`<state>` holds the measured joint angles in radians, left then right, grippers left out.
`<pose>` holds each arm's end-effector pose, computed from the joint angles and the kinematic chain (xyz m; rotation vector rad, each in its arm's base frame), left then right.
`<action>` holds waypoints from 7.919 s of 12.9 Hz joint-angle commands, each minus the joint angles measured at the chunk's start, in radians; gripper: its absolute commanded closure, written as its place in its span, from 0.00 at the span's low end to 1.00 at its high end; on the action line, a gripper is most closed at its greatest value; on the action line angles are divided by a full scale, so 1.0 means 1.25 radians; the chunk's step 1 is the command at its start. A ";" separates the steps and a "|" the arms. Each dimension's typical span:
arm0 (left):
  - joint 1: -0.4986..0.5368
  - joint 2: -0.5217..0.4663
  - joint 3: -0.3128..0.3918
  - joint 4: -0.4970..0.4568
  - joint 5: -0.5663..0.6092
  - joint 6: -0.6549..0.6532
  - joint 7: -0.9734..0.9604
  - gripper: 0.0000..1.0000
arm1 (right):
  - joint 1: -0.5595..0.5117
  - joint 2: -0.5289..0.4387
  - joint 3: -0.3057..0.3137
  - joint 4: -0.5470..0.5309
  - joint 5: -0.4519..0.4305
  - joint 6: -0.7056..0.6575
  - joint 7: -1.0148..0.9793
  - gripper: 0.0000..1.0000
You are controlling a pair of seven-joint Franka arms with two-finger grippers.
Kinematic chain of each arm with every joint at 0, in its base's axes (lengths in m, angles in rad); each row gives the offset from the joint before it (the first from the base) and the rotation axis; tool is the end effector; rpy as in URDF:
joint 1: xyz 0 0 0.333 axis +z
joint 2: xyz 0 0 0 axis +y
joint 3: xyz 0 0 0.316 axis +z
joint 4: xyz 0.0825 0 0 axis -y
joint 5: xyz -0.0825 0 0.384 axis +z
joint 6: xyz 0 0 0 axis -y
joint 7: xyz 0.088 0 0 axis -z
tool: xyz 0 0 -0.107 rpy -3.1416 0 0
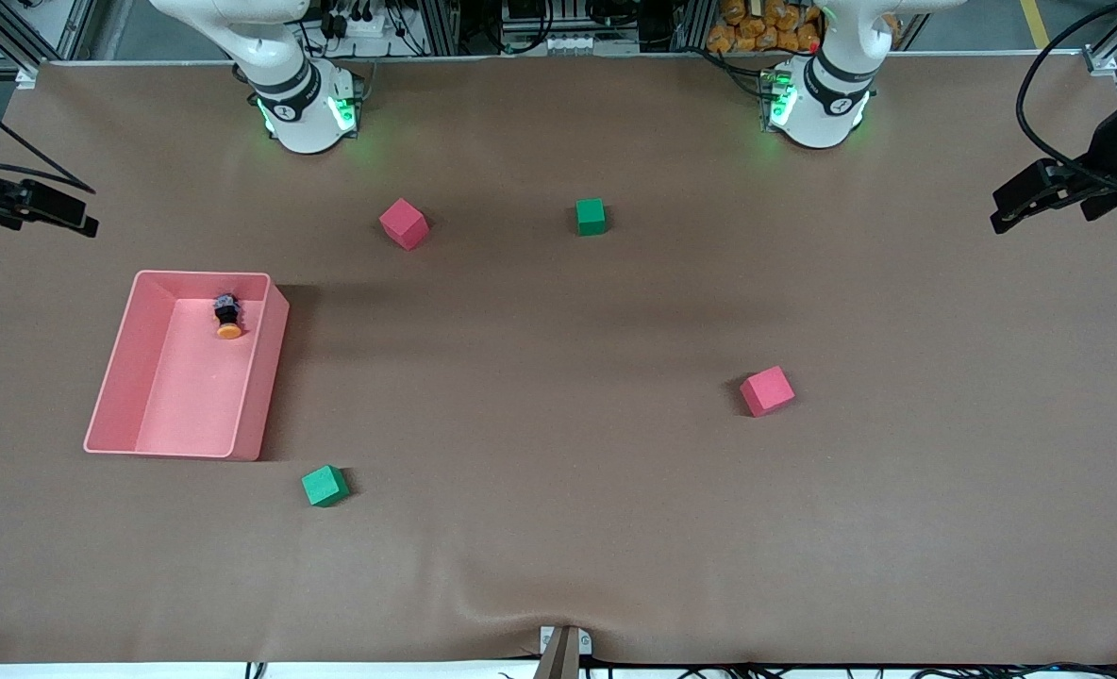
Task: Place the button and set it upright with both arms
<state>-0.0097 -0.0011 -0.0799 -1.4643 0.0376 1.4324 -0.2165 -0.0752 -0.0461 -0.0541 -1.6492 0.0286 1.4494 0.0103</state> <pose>0.5380 -0.0439 0.6628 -3.0930 -0.2037 0.0383 0.5209 -0.0650 0.6033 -3.0852 0.2133 0.2350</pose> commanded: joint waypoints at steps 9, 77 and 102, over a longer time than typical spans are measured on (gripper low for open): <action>0.003 -0.010 -0.001 0.003 0.010 -0.011 0.006 0.00 | -0.027 0.042 0.008 -0.051 -0.009 0.047 -0.013 0.00; 0.005 0.022 -0.001 -0.001 0.017 0.070 0.021 0.00 | -0.125 0.295 0.010 -0.295 -0.030 0.550 -0.511 1.00; 0.052 0.027 -0.006 -0.019 0.001 0.029 0.141 0.00 | 0.708 0.818 0.013 0.348 0.131 0.809 0.606 1.00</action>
<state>0.0502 0.0319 -0.0744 -1.4873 0.0421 1.4816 -0.0714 0.7886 0.8757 -0.0246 -1.3541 0.1783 2.4580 0.7066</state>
